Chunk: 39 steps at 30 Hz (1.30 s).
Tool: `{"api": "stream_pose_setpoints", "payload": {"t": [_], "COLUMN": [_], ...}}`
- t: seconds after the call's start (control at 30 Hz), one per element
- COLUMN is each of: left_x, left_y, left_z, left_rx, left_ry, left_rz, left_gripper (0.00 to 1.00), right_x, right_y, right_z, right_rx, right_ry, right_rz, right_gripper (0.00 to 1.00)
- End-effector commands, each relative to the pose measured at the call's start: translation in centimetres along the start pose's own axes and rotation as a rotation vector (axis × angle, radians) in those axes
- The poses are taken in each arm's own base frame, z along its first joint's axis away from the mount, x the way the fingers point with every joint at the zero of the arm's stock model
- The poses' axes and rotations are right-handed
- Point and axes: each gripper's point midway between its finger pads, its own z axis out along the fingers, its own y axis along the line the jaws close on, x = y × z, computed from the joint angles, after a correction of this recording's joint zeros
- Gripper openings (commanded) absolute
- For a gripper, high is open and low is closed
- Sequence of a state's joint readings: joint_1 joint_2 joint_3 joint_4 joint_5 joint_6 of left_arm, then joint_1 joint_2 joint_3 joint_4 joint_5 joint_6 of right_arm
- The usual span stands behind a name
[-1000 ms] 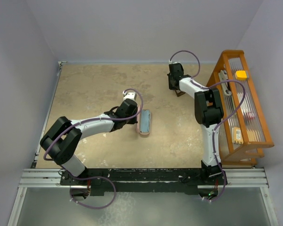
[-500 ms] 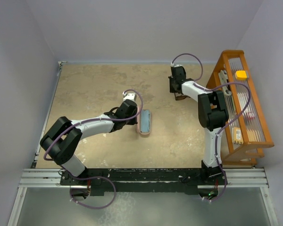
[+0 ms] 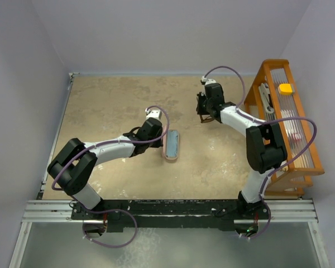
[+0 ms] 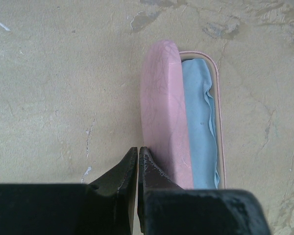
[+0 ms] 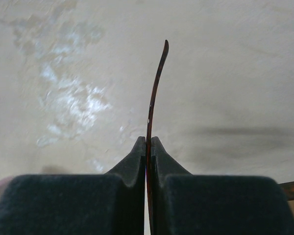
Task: Organize the sunglasses
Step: Pick up the sunglasses from the center of the board.
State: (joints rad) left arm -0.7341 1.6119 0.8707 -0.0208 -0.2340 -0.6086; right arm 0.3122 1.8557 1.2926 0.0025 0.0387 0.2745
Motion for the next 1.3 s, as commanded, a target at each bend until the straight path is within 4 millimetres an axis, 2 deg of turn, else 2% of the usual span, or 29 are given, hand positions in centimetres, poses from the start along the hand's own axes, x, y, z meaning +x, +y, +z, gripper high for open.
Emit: {"api": "stream_pose_setpoints", "payload": {"t": [0.0,0.23,0.5,0.57,0.63,0.77,1.27], "left_x": [-1.1,-1.2,-1.2,-1.1,-1.1,-1.2,-1.2], "left_y": [-0.9,-1.0,-0.9,-0.8,-0.7,-0.3,3.2], "left_z": [0.0,-0.1,-0.4,-0.3,-0.3,-0.4,-0.9], "left_rx": [0.035,0.043,0.043,0.039,0.030,0.014,-0.169], "left_ry": [-0.038,-0.042,-0.048,-0.047,-0.045,-0.048,-0.058], "left_rz": [-0.011,-0.015,-0.018,-0.017,-0.015,-0.016,0.001], "left_gripper": [0.00,0.00,0.00,0.00,0.00,0.02,0.04], "right_x": [0.6,3.2,5.0,4.9,6.4,7.0,7.7], "right_y": [4.1,7.3,6.7,6.8,6.4,6.5,7.4], "right_z": [-2.4,-4.7,-6.6,-6.7,-6.5,-6.3,-6.0], "right_rx": [-0.118,-0.203,-0.194,-0.200,-0.192,-0.198,-0.218], "right_ry": [-0.033,-0.039,-0.072,-0.081,-0.050,-0.039,-0.031], "right_rz": [-0.016,-0.040,-0.029,-0.026,-0.028,-0.025,-0.036], "right_gripper": [0.00,0.00,0.00,0.00,0.00,0.00,0.00]}}
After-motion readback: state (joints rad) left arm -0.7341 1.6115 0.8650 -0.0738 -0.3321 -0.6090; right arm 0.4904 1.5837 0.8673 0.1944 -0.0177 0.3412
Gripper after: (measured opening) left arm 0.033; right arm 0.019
